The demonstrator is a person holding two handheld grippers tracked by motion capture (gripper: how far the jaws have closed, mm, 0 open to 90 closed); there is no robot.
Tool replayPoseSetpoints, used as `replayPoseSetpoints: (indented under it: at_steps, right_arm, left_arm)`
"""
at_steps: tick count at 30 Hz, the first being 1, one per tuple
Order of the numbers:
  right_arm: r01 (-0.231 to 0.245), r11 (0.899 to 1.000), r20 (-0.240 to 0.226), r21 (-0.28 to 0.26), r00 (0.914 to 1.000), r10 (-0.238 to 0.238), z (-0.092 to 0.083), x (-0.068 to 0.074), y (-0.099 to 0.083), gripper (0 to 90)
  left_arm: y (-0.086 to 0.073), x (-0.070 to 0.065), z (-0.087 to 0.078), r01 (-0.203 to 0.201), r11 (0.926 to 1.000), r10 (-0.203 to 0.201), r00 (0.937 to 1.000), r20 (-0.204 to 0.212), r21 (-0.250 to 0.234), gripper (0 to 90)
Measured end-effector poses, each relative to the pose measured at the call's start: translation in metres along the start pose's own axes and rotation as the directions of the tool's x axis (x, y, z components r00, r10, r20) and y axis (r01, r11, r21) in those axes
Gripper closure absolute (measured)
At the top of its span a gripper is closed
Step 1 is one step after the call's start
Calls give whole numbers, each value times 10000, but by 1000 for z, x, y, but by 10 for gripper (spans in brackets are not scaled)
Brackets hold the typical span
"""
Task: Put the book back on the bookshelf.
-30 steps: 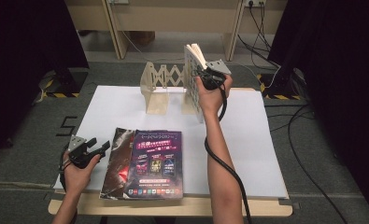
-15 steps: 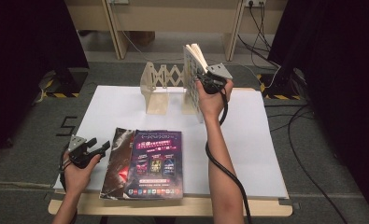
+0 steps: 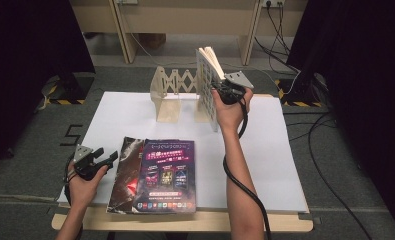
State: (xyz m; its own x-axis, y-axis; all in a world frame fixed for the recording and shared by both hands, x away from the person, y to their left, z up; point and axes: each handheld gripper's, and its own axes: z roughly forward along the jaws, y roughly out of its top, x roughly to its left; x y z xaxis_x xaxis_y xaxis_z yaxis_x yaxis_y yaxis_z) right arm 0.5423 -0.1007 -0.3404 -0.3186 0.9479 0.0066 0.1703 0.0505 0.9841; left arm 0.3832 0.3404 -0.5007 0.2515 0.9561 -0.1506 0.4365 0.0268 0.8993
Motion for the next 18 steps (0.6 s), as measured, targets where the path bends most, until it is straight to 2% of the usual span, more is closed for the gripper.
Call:
replayPoseSetpoints:
  at_steps: [9,13,18]
  right_arm:
    - [-44,9999,-61,125,10000,45,-7,1,-1,538]
    - [-338,9992,-134,191,9993,340,-10,1,-2,519]
    - [-209,9996,-20,206,9998,209,-16,0,-3,525]
  left_arm:
    - [0,0,0,7,10000,-7,10000,14,-18,343]
    - [0,0,0,-14,10000,14,10000,14,-25,343]
    - [0,0,0,-45,10000,45,10000,1,-17,343]
